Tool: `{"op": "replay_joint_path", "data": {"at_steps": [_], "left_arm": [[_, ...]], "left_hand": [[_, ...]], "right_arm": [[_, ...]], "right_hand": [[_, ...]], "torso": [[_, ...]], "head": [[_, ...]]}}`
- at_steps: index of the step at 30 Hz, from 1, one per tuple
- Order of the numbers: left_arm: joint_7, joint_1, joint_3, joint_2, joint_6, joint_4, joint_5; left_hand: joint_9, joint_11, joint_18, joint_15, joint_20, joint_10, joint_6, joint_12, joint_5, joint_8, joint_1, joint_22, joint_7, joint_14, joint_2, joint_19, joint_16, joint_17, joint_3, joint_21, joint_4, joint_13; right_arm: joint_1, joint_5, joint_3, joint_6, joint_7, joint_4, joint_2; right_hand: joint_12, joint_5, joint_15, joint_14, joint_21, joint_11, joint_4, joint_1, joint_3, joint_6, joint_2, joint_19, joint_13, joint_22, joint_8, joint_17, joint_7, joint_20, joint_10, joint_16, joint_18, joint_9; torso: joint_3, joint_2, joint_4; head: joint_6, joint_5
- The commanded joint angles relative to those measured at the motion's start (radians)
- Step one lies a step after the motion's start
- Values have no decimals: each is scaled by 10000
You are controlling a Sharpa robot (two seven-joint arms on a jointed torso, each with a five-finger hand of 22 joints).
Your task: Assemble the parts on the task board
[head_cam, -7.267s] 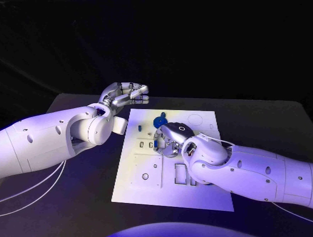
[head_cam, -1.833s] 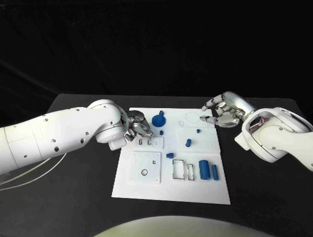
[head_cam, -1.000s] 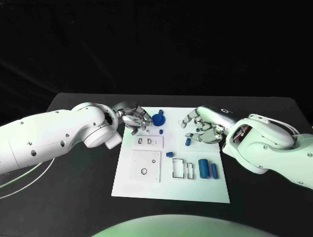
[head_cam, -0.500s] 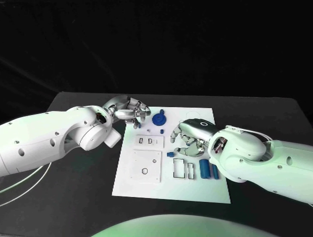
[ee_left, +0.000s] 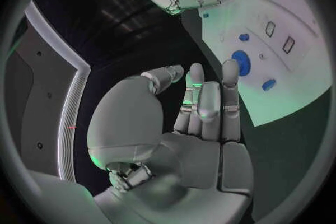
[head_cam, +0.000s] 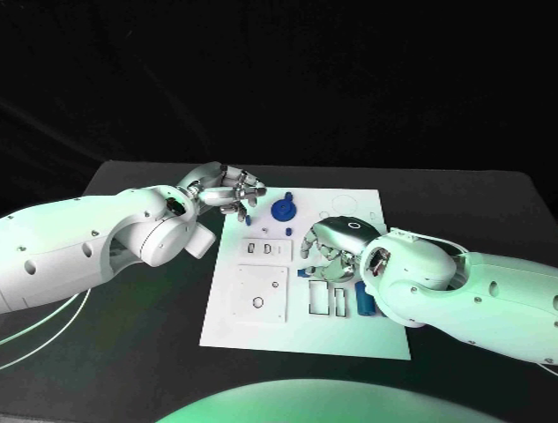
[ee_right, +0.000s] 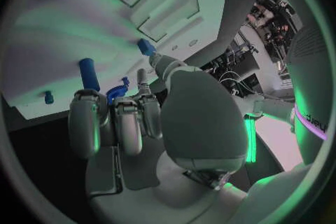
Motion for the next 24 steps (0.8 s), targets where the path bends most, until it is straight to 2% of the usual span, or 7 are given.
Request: {"op": "replay_joint_path", "data": {"at_steps": [1,13,24], "left_arm": [[282,0,6,-5,-159,34,283],[224,1,6,-17,-184,15,300],[159,2,7,-18,-172,-2,302]], "left_hand": [[-8,-13,156,-4,4,-68,30,-64,61,3,82,-14,71,-98,-15,-72,-53,-9,-64,-53,8,-10],[-35,-10,158,-4,6,-77,23,-84,103,6,124,-26,74,-96,-7,-65,-53,-14,-60,-82,-5,-54],[-54,-9,156,-3,7,-80,17,-96,132,8,156,-20,78,-105,-11,-47,-71,-39,-62,-89,-21,-86]], "right_arm": [[-41,-135,-5,169,-252,-6,49],[-82,-92,-8,283,-228,15,112],[-87,-91,-20,487,-249,-139,207]], "right_hand": [[67,57,-66,1040,77,-10,57,-96,15,114,33,163,1227,1848,27,2631,-12,-64,112,40,-30,-6],[116,68,-92,1040,98,-46,50,-125,21,225,65,177,1283,1863,70,2631,-56,-83,161,40,-34,8],[159,131,-146,1040,142,-107,-16,-97,64,390,109,204,1331,1891,132,2631,-126,-126,205,40,-44,32]], "torso": [[14,-17,-7],[24,-20,-23],[23,-18,-8]], "head": [[-42,38],[-86,78],[-117,87]]}}
